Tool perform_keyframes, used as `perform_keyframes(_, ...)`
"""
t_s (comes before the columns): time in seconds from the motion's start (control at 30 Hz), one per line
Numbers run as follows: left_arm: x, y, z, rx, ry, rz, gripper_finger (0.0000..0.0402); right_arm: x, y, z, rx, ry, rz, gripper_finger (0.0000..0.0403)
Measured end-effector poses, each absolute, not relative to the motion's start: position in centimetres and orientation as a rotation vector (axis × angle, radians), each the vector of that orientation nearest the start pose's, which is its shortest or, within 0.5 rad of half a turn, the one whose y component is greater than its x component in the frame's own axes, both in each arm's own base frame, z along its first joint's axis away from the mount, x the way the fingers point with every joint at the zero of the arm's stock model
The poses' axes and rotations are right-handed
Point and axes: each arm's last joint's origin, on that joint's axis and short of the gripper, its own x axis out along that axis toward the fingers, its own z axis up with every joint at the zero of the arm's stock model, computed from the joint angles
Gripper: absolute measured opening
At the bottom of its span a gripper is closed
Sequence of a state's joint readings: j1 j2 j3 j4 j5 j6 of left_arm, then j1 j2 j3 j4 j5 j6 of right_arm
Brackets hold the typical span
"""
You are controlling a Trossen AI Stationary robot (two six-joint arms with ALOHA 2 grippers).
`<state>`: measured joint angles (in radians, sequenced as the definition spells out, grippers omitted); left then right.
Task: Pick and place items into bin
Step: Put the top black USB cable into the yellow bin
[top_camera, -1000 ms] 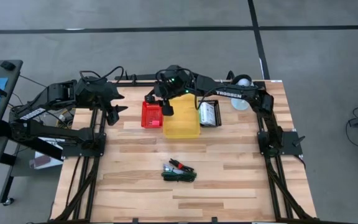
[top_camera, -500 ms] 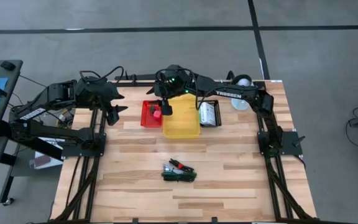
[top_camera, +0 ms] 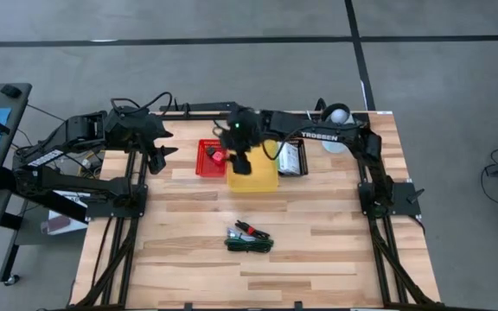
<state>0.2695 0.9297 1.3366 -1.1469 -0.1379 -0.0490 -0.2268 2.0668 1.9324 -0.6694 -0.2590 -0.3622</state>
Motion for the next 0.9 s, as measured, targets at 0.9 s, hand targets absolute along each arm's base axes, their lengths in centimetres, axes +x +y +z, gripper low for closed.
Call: perform_keyframes(0.9,12.9,4.0,40.2,-0.095,0.734,0.407,0.0220,43.5,7.0,24.1,0.050,1.103,0.051,0.0148)
